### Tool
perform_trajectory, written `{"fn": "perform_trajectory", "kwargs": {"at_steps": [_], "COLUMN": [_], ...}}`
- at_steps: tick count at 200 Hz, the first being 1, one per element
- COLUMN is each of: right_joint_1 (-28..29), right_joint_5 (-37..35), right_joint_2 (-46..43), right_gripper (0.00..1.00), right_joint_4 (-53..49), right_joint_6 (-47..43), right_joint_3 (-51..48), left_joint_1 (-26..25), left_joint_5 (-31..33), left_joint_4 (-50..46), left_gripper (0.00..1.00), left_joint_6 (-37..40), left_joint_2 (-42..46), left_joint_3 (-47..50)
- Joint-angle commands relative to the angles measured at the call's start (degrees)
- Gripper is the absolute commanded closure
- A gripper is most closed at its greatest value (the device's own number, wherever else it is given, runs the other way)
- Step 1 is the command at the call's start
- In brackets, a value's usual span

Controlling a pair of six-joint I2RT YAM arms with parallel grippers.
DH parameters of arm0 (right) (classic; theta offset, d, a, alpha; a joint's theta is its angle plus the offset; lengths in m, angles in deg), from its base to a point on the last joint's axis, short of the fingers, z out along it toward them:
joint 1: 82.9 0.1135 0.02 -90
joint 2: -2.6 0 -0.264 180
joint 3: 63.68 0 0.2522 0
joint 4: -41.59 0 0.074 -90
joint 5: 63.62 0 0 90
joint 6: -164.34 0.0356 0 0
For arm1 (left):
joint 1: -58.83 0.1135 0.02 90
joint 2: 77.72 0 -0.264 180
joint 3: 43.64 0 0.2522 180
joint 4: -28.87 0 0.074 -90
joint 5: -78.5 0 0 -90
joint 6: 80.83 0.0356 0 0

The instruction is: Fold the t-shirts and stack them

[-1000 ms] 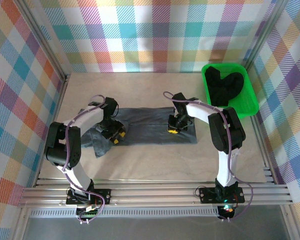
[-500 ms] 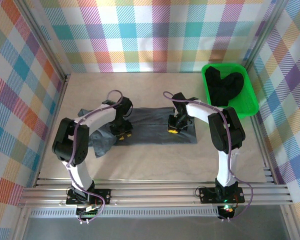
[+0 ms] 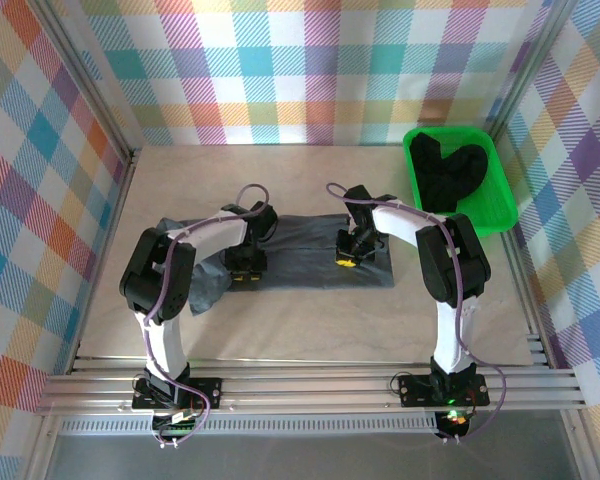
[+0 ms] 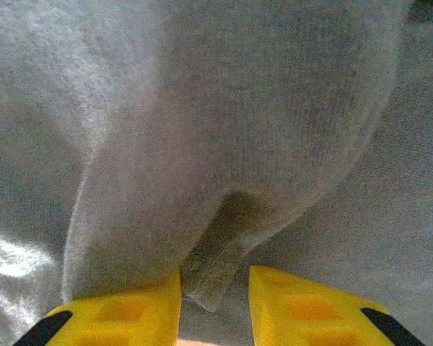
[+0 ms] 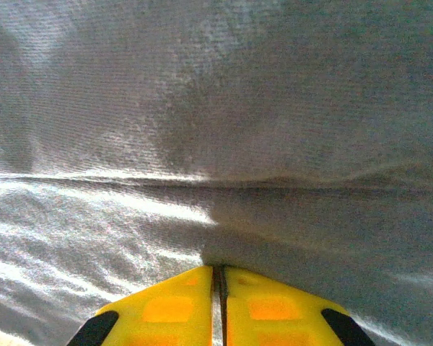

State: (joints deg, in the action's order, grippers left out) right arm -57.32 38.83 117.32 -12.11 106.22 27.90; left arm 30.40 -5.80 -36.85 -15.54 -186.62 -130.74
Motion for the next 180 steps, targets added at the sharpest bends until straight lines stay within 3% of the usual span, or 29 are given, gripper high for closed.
{"fn": "perform_trajectory", "kwargs": {"at_steps": [1,22,88,180], "right_joint_1": [-0.18,-0.18,-0.18,-0.18], "right_joint_5": [-0.33,-0.23,-0.16,-0.07], "right_joint_2": [0.51,0.68,0.77,1.12], "right_gripper": [0.88,0.88,0.88,0.88], "right_joint_4": [-0.85,-0.84,-0.89,-1.37], "right_joint_6": [-0.59,-0.5,-0.5,-1.21], "right_joint_3": [0.05,0.16,0.23,0.49], "left_joint_1": [-1.29,-1.72,-1.72,-1.19], "left_joint_5": [1.76,3.41,5.26,-12.66], "left_joint_4": [-0.58,-1.04,-1.71,-10.28], "left_gripper": [0.69,0.71,1.0,1.0], "left_joint_6": [2.82,2.91,2.8,-11.54], "left_joint_2": [-0.58,-1.05,-0.27,0.41], "left_joint_3": [-0.66,-0.78,-2.4,-8.97]}}
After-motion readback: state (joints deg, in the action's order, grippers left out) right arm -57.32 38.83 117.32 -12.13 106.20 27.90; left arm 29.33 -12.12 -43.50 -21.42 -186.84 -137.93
